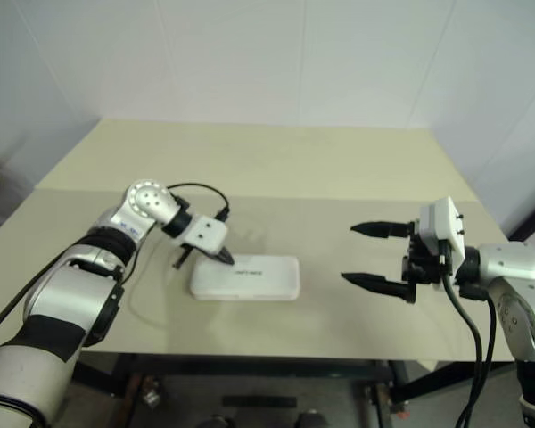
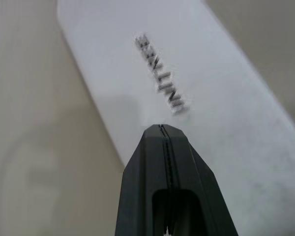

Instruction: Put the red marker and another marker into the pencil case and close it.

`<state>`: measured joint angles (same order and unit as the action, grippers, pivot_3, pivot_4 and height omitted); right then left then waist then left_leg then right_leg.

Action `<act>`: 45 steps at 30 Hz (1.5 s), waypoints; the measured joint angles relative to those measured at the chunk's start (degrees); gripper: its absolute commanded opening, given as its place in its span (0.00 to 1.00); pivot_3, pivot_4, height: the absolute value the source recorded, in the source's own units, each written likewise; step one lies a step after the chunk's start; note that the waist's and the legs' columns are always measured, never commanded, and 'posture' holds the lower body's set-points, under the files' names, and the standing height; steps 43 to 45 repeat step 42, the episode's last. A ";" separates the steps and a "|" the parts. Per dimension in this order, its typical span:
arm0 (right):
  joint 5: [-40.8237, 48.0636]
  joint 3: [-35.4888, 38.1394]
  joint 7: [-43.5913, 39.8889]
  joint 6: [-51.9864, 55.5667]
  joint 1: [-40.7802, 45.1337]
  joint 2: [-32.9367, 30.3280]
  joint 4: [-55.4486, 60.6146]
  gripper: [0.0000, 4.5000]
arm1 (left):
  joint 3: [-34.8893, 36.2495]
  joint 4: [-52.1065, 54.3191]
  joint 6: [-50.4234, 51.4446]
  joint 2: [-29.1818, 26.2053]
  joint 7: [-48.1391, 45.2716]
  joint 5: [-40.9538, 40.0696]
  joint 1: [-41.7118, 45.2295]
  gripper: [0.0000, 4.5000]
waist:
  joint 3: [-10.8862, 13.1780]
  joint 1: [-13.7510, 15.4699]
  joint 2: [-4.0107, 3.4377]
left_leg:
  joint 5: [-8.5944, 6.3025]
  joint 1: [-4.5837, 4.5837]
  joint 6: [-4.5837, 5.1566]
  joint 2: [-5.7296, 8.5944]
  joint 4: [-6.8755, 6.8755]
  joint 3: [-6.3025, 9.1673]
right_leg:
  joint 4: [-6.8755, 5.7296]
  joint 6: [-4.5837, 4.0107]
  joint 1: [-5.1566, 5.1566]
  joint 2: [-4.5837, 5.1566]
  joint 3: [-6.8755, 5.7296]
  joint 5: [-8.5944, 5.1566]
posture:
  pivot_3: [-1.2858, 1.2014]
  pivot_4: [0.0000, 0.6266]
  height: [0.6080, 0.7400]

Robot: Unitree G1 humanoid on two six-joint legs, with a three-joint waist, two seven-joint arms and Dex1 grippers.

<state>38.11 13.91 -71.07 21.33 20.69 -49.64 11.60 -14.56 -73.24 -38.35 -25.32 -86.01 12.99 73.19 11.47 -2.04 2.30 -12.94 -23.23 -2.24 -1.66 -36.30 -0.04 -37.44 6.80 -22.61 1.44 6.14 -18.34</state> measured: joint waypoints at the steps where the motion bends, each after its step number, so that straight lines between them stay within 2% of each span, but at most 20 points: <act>1: -0.06 0.00 0.00 -0.02 0.19 0.00 -0.19 1.00 | 1.49 -0.28 0.96 0.43 0.00 -1.76 -0.37 0.00 | 0.03 0.01 0.04 | 0.00 -0.10 0.00 -0.01 0.00 0.01 | -0.02 0.02 -0.11 0.00 0.00 0.02 | 0.52 0.24 1.00; 5: -0.47 0.00 0.01 -0.05 0.40 0.00 -0.50 1.00 | 10.68 -0.66 5.29 0.78 -0.04 -10.85 -0.83 0.00 | 0.05 0.05 0.08 | -0.05 -0.17 0.02 -0.01 0.15 0.05 | -0.08 0.08 -0.26 -0.01 -0.01 0.01 | 0.52 0.24 1.00; 9: -0.50 0.00 0.02 -0.06 0.44 0.00 -0.59 1.00 | 14.96 0.75 7.23 0.74 -0.06 -16.39 -2.93 0.00 | 0.04 0.10 0.07 | -0.09 -0.16 0.01 -0.02 0.20 0.05 | -0.06 0.08 -0.26 -0.01 -0.02 -0.04 | 0.52 0.24 1.00; 12: -0.81 -0.08 0.03 -0.06 1.04 0.00 -0.90 1.00 | 17.63 2.54 9.17 0.78 -0.07 -22.52 -6.74 0.13 | 0.04 0.06 0.07 | -0.09 -0.15 0.01 -0.03 0.15 0.03 | -0.09 0.08 -0.26 0.01 0.00 -0.04 | 0.52 0.24 1.00; 17: -1.05 -0.27 0.05 -0.07 1.75 0.02 -1.42 1.00 | 16.24 10.38 16.01 -0.87 -0.07 -33.83 -13.36 0.49 | 0.04 0.04 0.07 | -0.09 -0.08 0.00 -0.05 0.11 0.04 | -0.19 0.08 -0.23 0.02 0.03 -0.04 | 0.52 0.24 1.00; 24: -1.10 -0.29 -0.49 -0.05 1.77 -0.01 -2.76 1.00 | 13.17 18.35 20.10 -5.80 -0.07 -41.34 -20.20 0.99 | 0.04 -0.01 0.07 | -0.09 -0.07 0.00 -0.08 0.12 0.02 | -0.18 0.06 -0.23 0.04 0.04 -0.04 | 0.52 0.24 1.00; 29: -1.67 -0.30 -1.26 -0.05 2.17 -0.64 -4.43 1.00 | 11.24 21.38 22.08 -8.51 -0.07 -43.59 -22.09 0.99 | 0.04 0.09 0.07 | -0.09 -0.07 0.00 -0.06 0.11 0.00 | -0.16 0.05 -0.21 0.07 0.05 -0.05 | 0.52 0.24 1.00; 33: -2.77 -0.29 -1.18 -0.13 3.46 -1.01 -5.83 1.00 | 10.90 21.45 20.94 -8.52 -0.07 -44.65 -22.32 0.99 | 0.04 0.10 0.07 | -0.09 -0.07 0.00 -0.06 0.12 -0.01 | -0.14 0.04 -0.21 0.08 0.04 -0.05 | 0.52 0.24 1.00; 36: -3.15 -0.26 -0.09 -0.12 3.58 -1.01 -5.88 1.00 | 8.13 23.07 22.15 -8.83 -0.07 -46.65 -22.58 0.99 | 0.04 0.09 0.07 | -0.09 -0.07 0.00 -0.06 0.17 0.00 | -0.11 0.02 -0.22 0.07 0.03 -0.07 | 0.52 0.24 1.00; 45: -2.42 1.55 2.99 0.14 -1.38 -0.78 -0.82 1.00 | 4.68 23.02 22.74 -8.67 -0.07 -47.83 -22.40 0.99 | 0.05 0.21 0.07 | -0.10 -0.09 -0.01 -0.04 0.22 0.01 | -0.04 0.00 -0.22 0.05 0.02 -0.08 | 0.52 0.24 1.00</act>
